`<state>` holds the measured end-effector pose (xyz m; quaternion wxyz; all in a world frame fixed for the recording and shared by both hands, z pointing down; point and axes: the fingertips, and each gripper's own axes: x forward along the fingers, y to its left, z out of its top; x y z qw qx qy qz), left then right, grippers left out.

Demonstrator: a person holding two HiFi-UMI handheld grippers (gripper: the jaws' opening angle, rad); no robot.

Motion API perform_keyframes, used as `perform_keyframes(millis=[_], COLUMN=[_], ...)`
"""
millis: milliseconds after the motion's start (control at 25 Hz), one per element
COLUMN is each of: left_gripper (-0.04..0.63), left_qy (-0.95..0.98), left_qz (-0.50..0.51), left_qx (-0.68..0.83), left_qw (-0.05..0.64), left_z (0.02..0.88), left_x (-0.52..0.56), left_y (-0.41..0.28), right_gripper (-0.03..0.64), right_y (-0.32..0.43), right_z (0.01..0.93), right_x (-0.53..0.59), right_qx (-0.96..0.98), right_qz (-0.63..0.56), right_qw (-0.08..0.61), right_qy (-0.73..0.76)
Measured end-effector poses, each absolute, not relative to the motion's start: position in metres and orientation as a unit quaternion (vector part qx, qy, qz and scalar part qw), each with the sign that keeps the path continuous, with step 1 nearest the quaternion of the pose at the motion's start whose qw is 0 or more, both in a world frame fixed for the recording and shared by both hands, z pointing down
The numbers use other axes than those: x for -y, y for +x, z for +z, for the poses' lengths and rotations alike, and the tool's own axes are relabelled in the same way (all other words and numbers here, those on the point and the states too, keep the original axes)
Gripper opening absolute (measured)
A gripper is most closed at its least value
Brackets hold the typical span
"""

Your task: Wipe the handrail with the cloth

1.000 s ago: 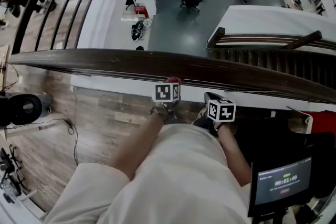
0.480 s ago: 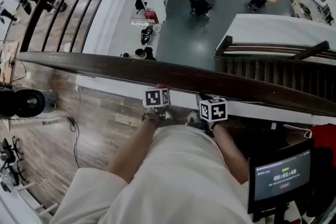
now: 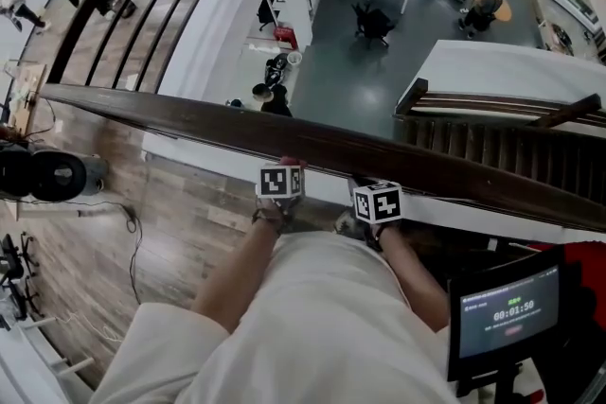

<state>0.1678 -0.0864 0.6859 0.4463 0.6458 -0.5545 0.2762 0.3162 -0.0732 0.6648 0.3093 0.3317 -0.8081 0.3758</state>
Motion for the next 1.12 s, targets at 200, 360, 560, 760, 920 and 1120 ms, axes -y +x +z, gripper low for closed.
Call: perform_keyframes(millis=[200,360,560,760,920,1120], left_gripper=[0.084,0.084,0.084,0.084,0.084,0.084], left_qy=[0.655,0.669,0.681,0.681,0.688,0.697], left_qz=[0.274,0.276,0.270,0.256,0.254,0.254], left_qx=[0.545,0.528,0.512,0.513,0.506,0.496], left_qw=[0.445,0.445,0.448,0.456,0.455,0.451], left_z=[0.686,0.688,0.688,0.687,0.686,0.683], left_x=[0.088,0.089,0.093,0.095,0.098,0.102], left_y=[0.156,0.150,0.140,0.120,0.109,0.090], right_gripper=[0.003,0.003,0.003,0.003,0.003,0.003], right_y=[0.309,0.300,0.279,0.269,0.251,0.233], right_z=[0.672,0.670,0.667,0.671,0.670,0.665], right_x=[0.075,0.079,0.072,0.062,0.054,0.053], right_qx=[0.796,0.790,0.787,0.773,0.773,0.767], right_qz=[0.375,0.377,0.378,0.383,0.379,0.378], right_qw=[0.327,0.321,0.323,0.326,0.328,0.315], right_qy=[0.345,0.361,0.365,0.386,0.389,0.413])
